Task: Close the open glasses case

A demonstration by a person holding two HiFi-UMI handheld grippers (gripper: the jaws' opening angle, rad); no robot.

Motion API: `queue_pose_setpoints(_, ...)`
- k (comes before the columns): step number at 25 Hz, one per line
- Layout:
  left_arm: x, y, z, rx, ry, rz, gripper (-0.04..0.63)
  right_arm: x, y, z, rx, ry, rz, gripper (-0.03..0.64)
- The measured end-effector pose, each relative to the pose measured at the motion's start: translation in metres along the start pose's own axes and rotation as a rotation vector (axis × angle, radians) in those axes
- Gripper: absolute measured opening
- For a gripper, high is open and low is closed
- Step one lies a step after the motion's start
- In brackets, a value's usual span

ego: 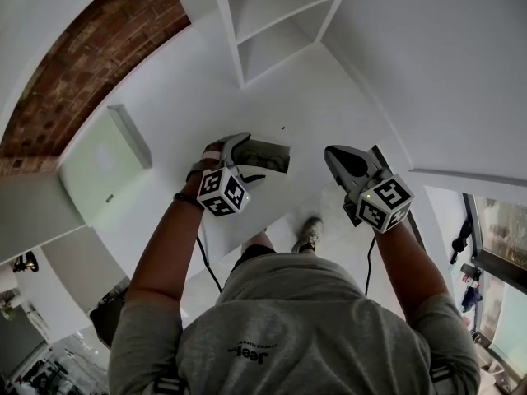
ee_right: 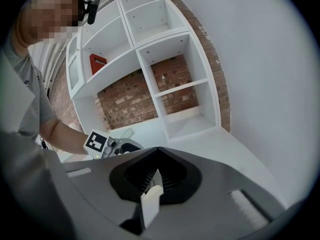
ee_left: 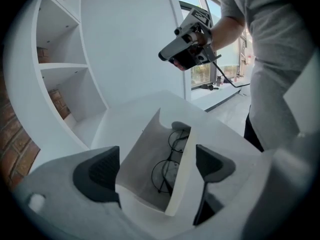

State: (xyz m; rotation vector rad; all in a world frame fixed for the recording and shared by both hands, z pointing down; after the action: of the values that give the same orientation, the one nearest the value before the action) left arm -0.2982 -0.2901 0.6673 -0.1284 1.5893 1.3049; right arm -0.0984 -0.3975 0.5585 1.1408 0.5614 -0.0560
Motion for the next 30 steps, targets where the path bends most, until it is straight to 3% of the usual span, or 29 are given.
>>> queue_pose_setpoints(12,-0.008,0.006,-0.001,-0.070,-0.004,-0.041,0.489,-0.002,0.010,-0.004,-0.016,0.000,-0.027,0.009)
queue_pose_setpoints(30,0.007,0.008,0.028,0.002,0.010,-0.028,0.489,0.004,0.012,-0.012,-0.008,-0.023,-0.025,0.009)
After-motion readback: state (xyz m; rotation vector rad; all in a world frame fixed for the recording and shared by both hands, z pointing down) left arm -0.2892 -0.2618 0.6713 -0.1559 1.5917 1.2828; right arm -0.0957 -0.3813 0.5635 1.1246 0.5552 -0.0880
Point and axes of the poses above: the fingertips, and each gripper's own axes: x backward along the fingers, z to its right, y out of its underside, the point moved 8 cm from there along x, backward along the fingers, and after that the axes turned 5 degrees about y, right-handed, at the moved point
